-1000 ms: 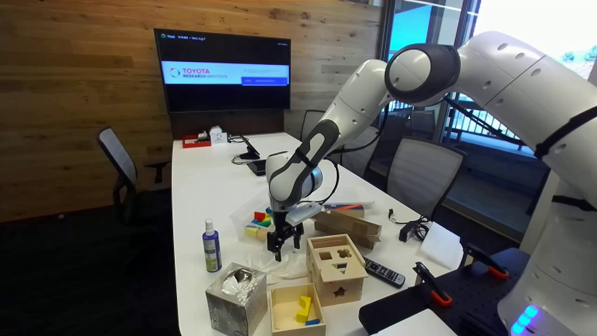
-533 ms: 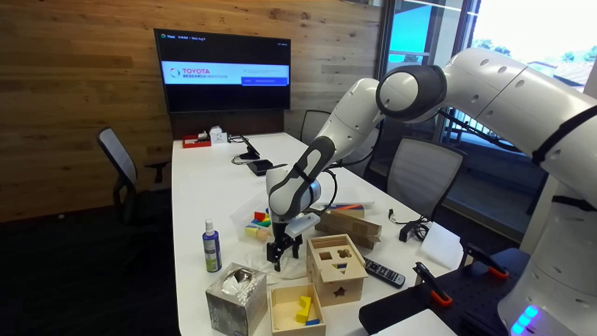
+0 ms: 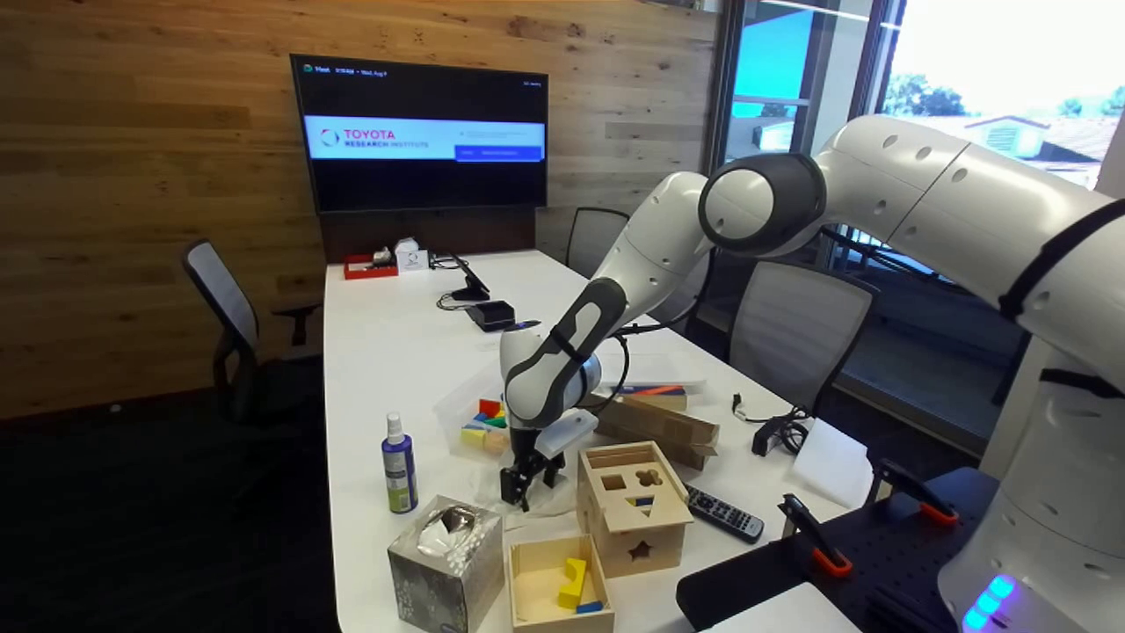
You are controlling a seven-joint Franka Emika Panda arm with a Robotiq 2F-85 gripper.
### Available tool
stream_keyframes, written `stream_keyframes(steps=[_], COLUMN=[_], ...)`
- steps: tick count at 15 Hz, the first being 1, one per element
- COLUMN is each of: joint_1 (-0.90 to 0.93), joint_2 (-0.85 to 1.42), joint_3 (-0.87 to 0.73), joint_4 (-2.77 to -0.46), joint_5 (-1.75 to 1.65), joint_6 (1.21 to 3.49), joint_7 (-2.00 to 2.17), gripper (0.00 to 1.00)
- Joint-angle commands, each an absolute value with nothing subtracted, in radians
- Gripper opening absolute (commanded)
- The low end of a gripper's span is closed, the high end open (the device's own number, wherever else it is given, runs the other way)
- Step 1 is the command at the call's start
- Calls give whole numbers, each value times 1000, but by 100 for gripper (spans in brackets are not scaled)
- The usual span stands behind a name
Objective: Use the tissue to wipe a spot on the right
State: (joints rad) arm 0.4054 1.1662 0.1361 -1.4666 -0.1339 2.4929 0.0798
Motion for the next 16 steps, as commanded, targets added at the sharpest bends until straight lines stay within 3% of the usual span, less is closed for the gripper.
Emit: stream_keyframes(steps=[1,7,16], joint_1=[421,366,268], joint_2=[1192,1170,866], joint_3=[121,176,246], joint_4=[-1426,-1460,-1804], joint_5=[-150,-135,-103], joint_6=[2497,2515,2470], joint_7=[62,-44,-97], gripper=[42,0,2])
